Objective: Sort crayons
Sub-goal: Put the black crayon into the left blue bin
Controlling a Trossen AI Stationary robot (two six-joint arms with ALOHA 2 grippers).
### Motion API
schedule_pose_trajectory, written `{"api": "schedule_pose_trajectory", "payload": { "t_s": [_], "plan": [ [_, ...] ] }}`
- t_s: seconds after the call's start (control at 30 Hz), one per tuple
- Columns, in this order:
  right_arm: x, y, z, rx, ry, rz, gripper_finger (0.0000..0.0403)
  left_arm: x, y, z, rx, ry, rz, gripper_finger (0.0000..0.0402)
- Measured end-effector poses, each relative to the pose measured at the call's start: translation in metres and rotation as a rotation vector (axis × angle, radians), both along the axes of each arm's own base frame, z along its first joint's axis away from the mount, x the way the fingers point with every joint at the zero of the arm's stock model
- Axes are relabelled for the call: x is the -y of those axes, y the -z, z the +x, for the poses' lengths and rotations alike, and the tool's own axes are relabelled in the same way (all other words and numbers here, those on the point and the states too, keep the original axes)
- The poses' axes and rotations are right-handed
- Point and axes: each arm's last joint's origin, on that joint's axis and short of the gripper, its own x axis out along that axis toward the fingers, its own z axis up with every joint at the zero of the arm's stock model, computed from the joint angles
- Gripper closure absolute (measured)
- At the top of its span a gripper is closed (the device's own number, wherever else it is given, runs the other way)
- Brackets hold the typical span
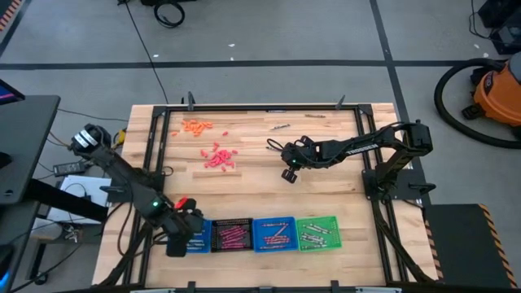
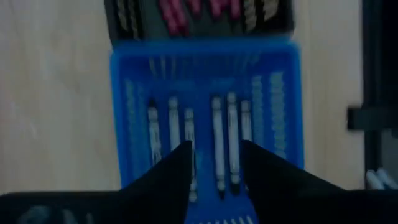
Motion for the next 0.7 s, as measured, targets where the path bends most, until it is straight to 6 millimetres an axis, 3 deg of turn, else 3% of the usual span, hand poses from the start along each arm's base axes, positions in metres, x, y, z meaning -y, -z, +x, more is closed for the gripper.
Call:
{"api": "schedule_pose_trajectory", "payload": {
  "t_s": [0.13, 0.4, 0.7],
  "plan": [
    [0.0, 0.0, 0.0, -0.001, -0.002, -0.001, 0.0375, -0.008, -0.007, 0.013, 0.041, 0.014, 0.01, 0.0235],
    [0.0, 0.0, 0.0, 0.001, -0.006, -0.004, 0.0375, -0.041, -0.009, 0.041, 0.119, -0.005, 0.072, 0.0233],
    [0.0, 0.001, -0.002, -0.033, -0.008, -0.002, 0.0375, -0.09, -0.006, 0.08, 0.232, -0.082, 0.118, 0.0233]
  ]
}}
